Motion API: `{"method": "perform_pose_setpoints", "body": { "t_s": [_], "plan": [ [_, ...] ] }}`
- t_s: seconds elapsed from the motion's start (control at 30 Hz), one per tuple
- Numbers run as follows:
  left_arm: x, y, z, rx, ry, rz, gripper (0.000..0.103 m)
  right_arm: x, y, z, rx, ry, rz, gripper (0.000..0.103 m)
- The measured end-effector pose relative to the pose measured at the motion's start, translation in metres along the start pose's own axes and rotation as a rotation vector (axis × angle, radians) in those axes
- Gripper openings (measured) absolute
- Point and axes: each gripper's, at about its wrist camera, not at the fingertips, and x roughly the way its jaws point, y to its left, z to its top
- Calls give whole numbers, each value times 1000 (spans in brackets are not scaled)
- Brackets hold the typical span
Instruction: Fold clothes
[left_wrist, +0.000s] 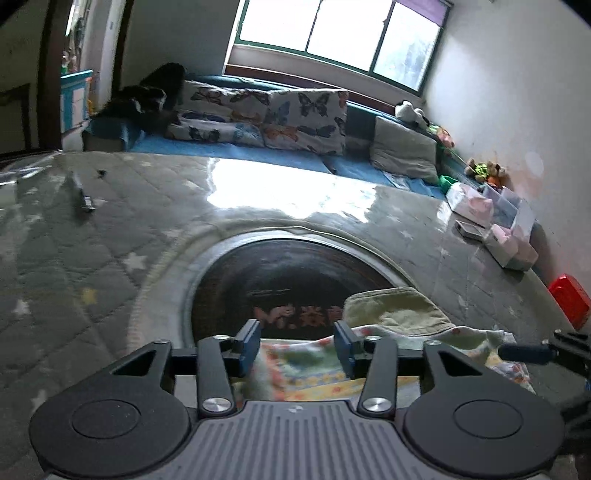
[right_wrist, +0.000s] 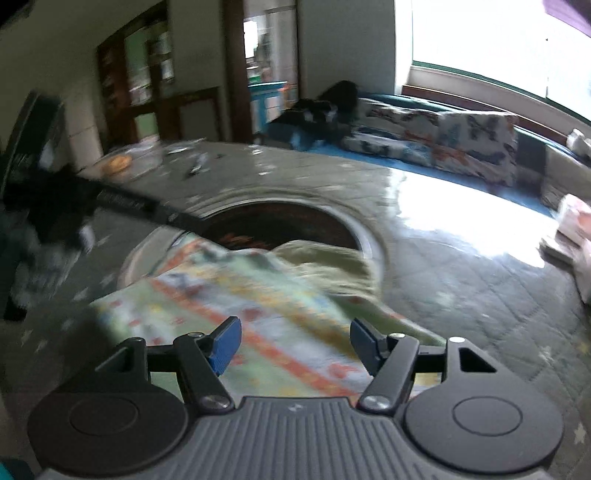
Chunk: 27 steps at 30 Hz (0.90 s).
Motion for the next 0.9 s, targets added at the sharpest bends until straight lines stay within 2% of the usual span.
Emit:
{"method": "perform_pose_setpoints", "body": {
  "t_s": [0.17, 0.27, 0.53, 0.77, 0.83, 0.87, 0.9],
  "plan": [
    [-11, 10, -12, -10, 19, 56, 71, 4, 43, -1, -132, 15, 57, 67],
    [-18, 18, -17, -39, 20, 80, 77, 6, 67, -1, -202, 20, 96, 67],
    [-35, 37, -21, -116, 7, 92, 79, 21, 127, 6, -408, 39, 174, 63],
    [-36, 49, -25, -211, 31, 43, 79, 43, 159, 11, -468, 71, 192, 49],
    [-35, 51, -26, -238, 42, 30, 79, 49, 164, 9, -479, 90, 189, 43],
    [-34, 52, -27, -254, 49, 21, 79, 52, 166, 8, -483, 97, 180, 37],
    [-33, 53, -28, -271, 56, 12, 79, 53, 166, 8, -482, 96, 165, 26]
  ]
}}
